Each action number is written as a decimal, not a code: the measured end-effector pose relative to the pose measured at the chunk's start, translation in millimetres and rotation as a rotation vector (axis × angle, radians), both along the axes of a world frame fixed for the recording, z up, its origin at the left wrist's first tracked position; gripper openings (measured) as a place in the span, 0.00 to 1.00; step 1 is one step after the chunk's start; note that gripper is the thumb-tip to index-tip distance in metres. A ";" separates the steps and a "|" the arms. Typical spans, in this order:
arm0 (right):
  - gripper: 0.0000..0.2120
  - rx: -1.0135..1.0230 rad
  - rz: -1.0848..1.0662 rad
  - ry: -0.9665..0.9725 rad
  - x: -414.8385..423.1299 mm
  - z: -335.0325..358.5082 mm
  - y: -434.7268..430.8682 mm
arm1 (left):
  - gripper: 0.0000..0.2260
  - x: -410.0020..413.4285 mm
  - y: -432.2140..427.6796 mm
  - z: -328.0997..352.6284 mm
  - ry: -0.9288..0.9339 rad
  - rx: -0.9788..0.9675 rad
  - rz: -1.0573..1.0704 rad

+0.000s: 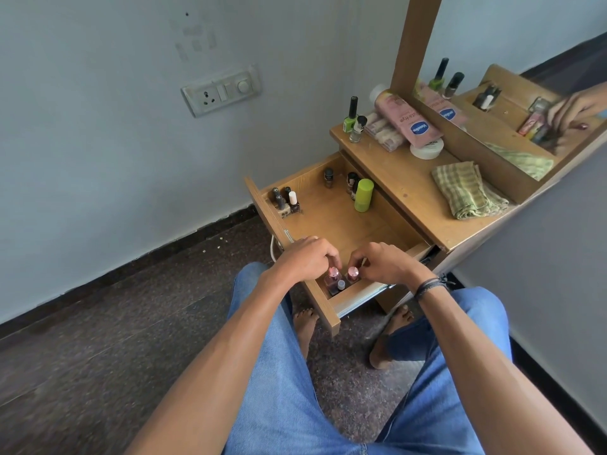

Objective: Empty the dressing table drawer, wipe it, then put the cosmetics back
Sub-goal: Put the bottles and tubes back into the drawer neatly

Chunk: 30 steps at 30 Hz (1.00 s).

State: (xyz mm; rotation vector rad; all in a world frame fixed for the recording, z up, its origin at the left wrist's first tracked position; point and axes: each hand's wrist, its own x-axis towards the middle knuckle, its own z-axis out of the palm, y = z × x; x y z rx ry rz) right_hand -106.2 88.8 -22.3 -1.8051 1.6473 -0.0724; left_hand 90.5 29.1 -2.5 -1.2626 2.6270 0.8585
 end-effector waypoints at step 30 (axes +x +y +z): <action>0.25 -0.563 -0.926 -0.349 -34.0 50.6 -165.2 | 0.16 -111.7 -188.7 51.7 0.672 0.036 0.656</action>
